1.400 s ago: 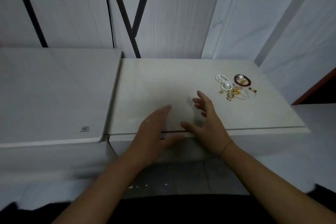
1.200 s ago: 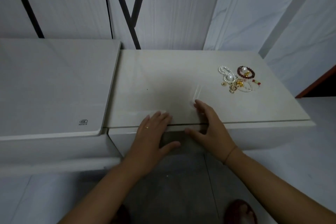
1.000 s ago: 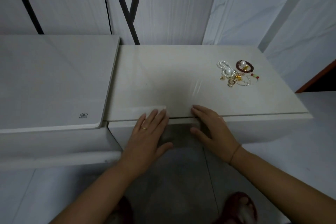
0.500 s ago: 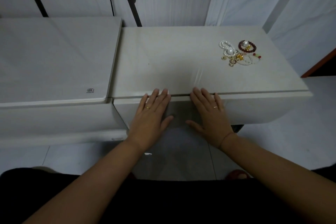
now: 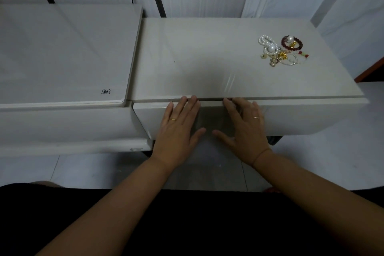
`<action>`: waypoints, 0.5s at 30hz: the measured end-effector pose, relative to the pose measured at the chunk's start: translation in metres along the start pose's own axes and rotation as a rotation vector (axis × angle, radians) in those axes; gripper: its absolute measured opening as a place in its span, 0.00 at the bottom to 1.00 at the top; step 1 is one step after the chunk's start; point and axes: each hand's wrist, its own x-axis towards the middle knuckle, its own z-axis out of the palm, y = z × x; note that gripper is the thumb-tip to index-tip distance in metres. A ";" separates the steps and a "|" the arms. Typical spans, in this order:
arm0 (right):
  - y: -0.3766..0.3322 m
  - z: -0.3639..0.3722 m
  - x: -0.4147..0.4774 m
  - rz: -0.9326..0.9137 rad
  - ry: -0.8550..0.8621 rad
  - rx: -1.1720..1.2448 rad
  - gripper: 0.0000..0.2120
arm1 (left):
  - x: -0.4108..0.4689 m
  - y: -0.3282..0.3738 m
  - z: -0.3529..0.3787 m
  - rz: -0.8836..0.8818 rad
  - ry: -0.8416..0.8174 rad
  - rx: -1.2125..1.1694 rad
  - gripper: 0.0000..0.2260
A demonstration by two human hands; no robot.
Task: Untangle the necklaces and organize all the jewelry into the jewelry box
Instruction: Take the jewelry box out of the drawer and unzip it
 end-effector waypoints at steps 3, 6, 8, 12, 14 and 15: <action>-0.001 -0.002 0.000 0.000 -0.013 -0.016 0.39 | -0.003 0.001 -0.002 0.005 -0.006 -0.013 0.29; -0.003 -0.008 0.000 0.002 -0.046 -0.026 0.39 | -0.004 0.004 -0.005 -0.014 -0.007 -0.048 0.29; -0.004 -0.014 -0.005 -0.005 -0.067 -0.012 0.39 | -0.009 0.008 -0.008 -0.021 -0.005 -0.062 0.29; -0.004 -0.030 -0.033 -0.064 -0.130 0.010 0.39 | -0.033 0.020 -0.023 -0.027 -0.026 -0.116 0.29; -0.004 -0.043 -0.045 -0.090 -0.156 0.031 0.38 | -0.042 0.024 -0.035 -0.030 -0.047 -0.170 0.30; -0.005 -0.051 -0.048 -0.101 -0.166 0.059 0.37 | -0.043 0.026 -0.041 -0.025 -0.070 -0.193 0.29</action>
